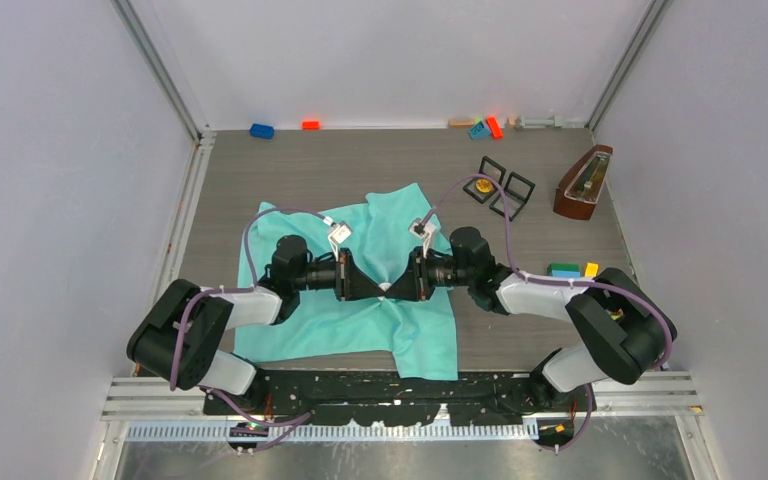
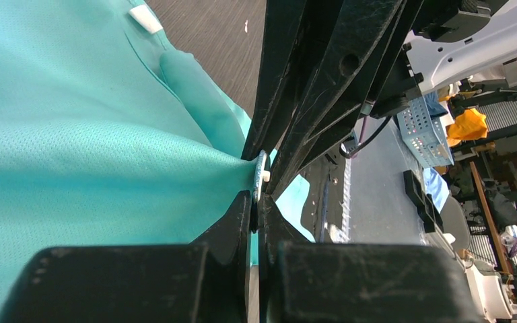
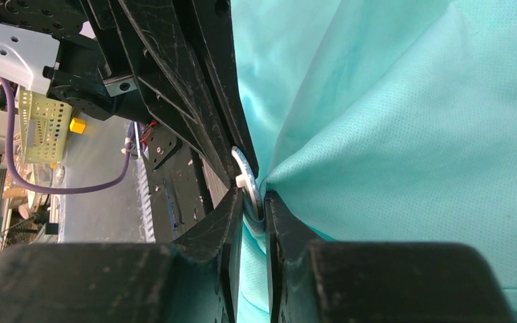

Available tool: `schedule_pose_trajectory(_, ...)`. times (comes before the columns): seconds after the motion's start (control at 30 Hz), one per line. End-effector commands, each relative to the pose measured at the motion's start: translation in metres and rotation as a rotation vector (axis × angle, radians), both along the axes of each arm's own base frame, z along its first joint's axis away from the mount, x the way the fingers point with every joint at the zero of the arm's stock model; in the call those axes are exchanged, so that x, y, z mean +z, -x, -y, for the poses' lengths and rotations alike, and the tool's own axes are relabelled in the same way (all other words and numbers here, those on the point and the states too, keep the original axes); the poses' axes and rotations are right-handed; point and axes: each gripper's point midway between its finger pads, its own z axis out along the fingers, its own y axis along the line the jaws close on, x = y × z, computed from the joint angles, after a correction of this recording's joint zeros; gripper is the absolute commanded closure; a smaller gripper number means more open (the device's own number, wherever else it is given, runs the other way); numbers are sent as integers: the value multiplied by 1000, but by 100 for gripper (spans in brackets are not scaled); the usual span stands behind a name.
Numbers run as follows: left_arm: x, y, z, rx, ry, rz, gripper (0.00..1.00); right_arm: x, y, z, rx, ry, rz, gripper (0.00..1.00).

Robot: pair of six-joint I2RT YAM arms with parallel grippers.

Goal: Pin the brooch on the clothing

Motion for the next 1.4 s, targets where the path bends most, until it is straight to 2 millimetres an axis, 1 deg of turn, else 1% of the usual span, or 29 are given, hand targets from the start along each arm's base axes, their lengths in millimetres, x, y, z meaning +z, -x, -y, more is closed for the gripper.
schedule_pose_trajectory(0.0, 33, 18, 9, -138, 82, 77, 100, -14, -47, 14, -197, 87, 54, 92)
schedule_pose_trajectory(0.3, 34, 18, 9, -136, 82, 81, 100, -18, -51, 18, -219, 101, 43, 92)
schedule_pose_trajectory(0.47, 24, 11, 8, -96, 33, 65, 100, -16, -50, 19, -215, 95, 46, 91)
schedule_pose_trajectory(0.53, 18, 6, 6, -68, -7, 60, 100, -14, -49, 19, -212, 92, 51, 87)
schedule_pose_trajectory(0.6, 12, 0, 3, -24, -53, 60, 100, -11, -48, 20, -209, 85, 57, 77)
schedule_pose_trajectory(0.63, 6, -1, 1, -8, -89, 42, 99, -10, -47, 20, -208, 83, 60, 74)
schedule_pose_trajectory(0.67, 4, -4, -1, 12, -112, 40, 95, -7, -46, 20, -208, 77, 65, 67)
schedule_pose_trajectory(0.7, 1, -7, -3, 32, -132, 33, 88, -6, -46, 20, -207, 76, 68, 64)
schedule_pose_trajectory(0.73, -2, -9, -5, 49, -154, 23, 79, -3, -46, 21, -207, 72, 72, 57)
schedule_pose_trajectory(0.8, -5, -13, -8, 85, -190, 14, 58, 1, -45, 22, -214, 66, 74, 51)
schedule_pose_trajectory(0.83, -5, -14, -10, 101, -201, 14, 50, 2, -45, 22, -219, 68, 70, 49)
schedule_pose_trajectory(0.87, -4, -14, -12, 112, -209, 13, 32, 6, -45, 23, -229, 60, 73, 47)
schedule_pose_trajectory(0.9, -2, -15, -14, 130, -214, 19, 21, 6, -45, 25, -235, 62, 69, 46)
schedule_pose_trajectory(0.93, 0, -16, -16, 150, -219, 25, 16, 11, -45, 26, -249, 55, 72, 44)
schedule_pose_trajectory(0.97, 4, -16, -18, 170, -221, 31, 13, 10, -45, 28, -259, 63, 62, 44)
schedule_pose_trajectory(1.0, 12, -17, -21, 195, -216, 48, 12, 15, -46, 30, -279, 59, 63, 43)
schedule_pose_trajectory(1.03, 14, -19, -24, 221, -223, 45, 10, 13, -45, 32, -288, 71, 49, 43)
schedule_pose_trajectory(1.07, 19, -20, -27, 253, -225, 48, 9, 19, -47, 35, -308, 69, 55, 42)
schedule_pose_trajectory(1.1, 28, -22, -31, 287, -221, 62, 9, 17, -47, 38, -327, 90, 40, 42)
schedule_pose_trajectory(1.13, 34, -22, -35, 313, -229, 66, 8, 24, -47, 40, -339, 84, 42, 42)
schedule_pose_trajectory(1.17, 41, -24, -40, 347, -241, 72, 7, 28, -47, 44, -357, 96, 37, 38)
schedule_pose_trajectory(1.2, 48, -25, -46, 381, -262, 72, 5, 29, -46, 47, -369, 115, 18, 37)
schedule_pose_trajectory(1.23, 53, -26, -54, 416, -295, 75, 1, 38, -50, 52, -406, 118, 31, 36)
schedule_pose_trajectory(1.27, 55, -25, -64, 449, -346, 66, 1, 40, -49, 57, -428, 152, 11, 35)
schedule_pose_trajectory(1.3, 68, -29, -73, 490, -379, 82, 0, 46, -54, 66, -483, 176, 28, 34)
schedule_pose_trajectory(1.33, 71, -33, -87, 546, -436, 75, 0, 47, -54, 74, -512, 224, 12, 33)
schedule_pose_trajectory(1.37, 76, -36, -97, 569, -475, 73, 0, 52, -62, 87, -581, 260, 40, 30)
